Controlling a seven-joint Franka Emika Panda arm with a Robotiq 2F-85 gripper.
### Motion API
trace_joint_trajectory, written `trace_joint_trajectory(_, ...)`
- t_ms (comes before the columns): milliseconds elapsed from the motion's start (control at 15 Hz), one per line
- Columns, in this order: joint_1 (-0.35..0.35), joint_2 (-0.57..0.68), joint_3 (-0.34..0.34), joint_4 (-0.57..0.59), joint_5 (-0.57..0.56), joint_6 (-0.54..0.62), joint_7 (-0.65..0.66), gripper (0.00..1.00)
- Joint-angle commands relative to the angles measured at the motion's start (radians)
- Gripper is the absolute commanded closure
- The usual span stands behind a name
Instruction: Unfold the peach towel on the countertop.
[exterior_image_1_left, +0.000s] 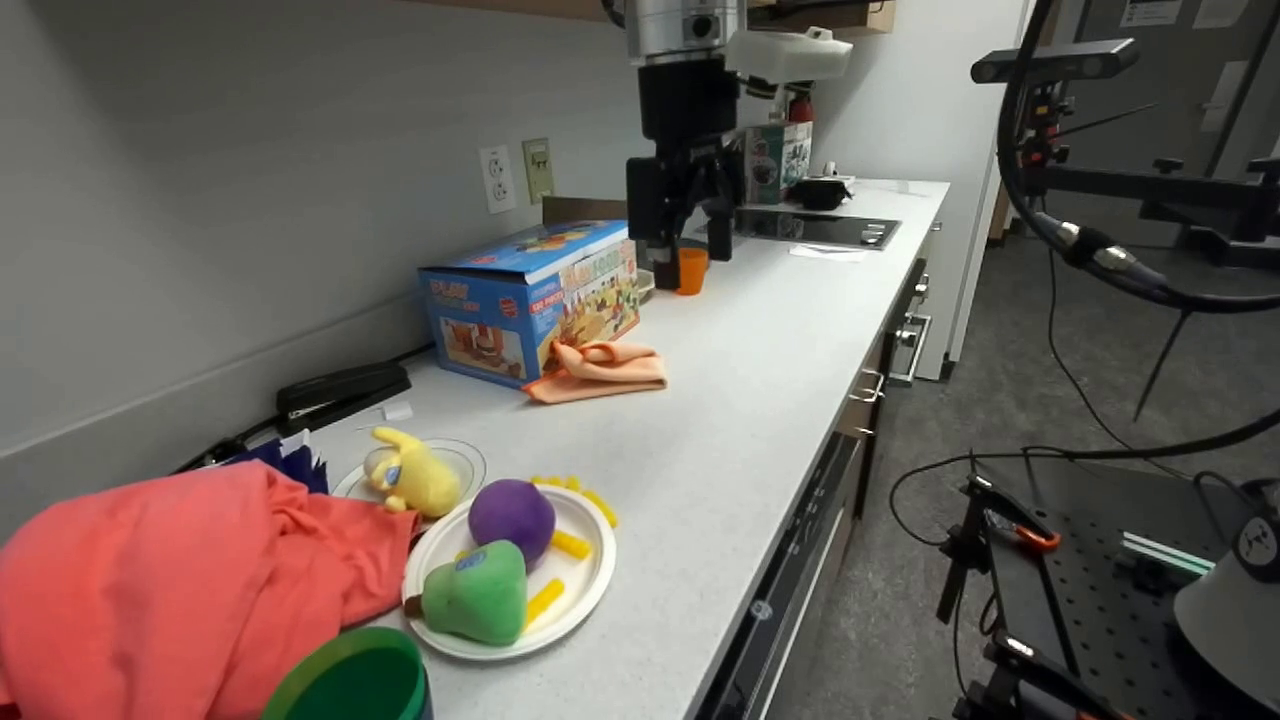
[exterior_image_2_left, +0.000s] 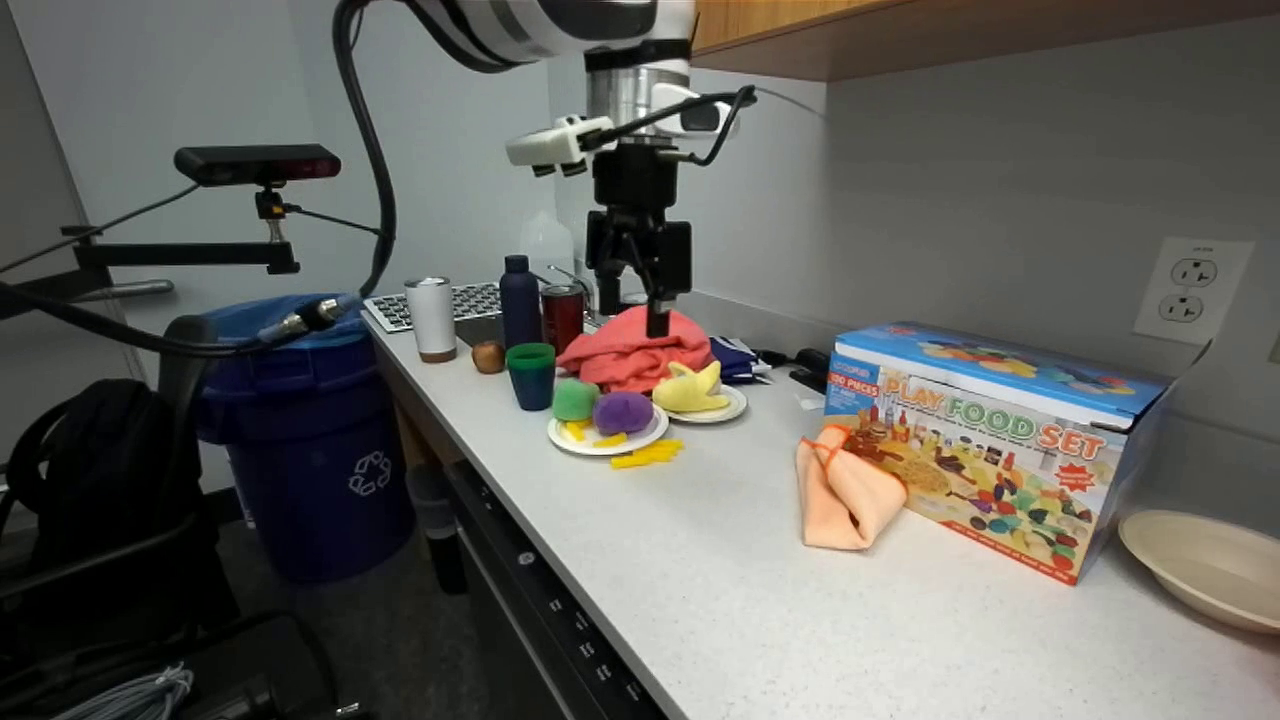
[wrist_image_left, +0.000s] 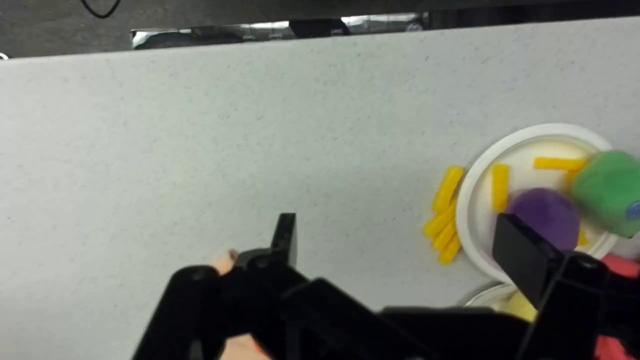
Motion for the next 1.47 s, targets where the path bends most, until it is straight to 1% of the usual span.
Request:
trace_joint_trajectory(0, -0.006, 0.014, -0.010, 0.020, -0.013, -0.003, 0.000, 0.00)
trace_joint_trajectory(400, -0.011, 0.040, -0.013, 0.043, -0.020, -0.003, 0.004, 0.00)
trace_joint_trajectory(600, -0.022, 0.091, -0.026, 0.088, -0.028, -0.021, -0.009, 0.00)
trace_joint_trajectory(733, -0.029, 0.122, -0.040, 0.104, -0.026, -0.009, -0.025, 0.00)
trace_joint_trajectory(800, -0.041, 0.142, -0.058, 0.125, -0.026, -0.010, -0.055, 0.00)
trace_joint_trajectory(1067, -0.065, 0.219, -0.094, 0.190, -0.012, 0.031, -0.141, 0.00)
trace_joint_trajectory(1400, -0.078, 0.318, -0.094, 0.287, 0.013, 0.102, -0.249, 0.00)
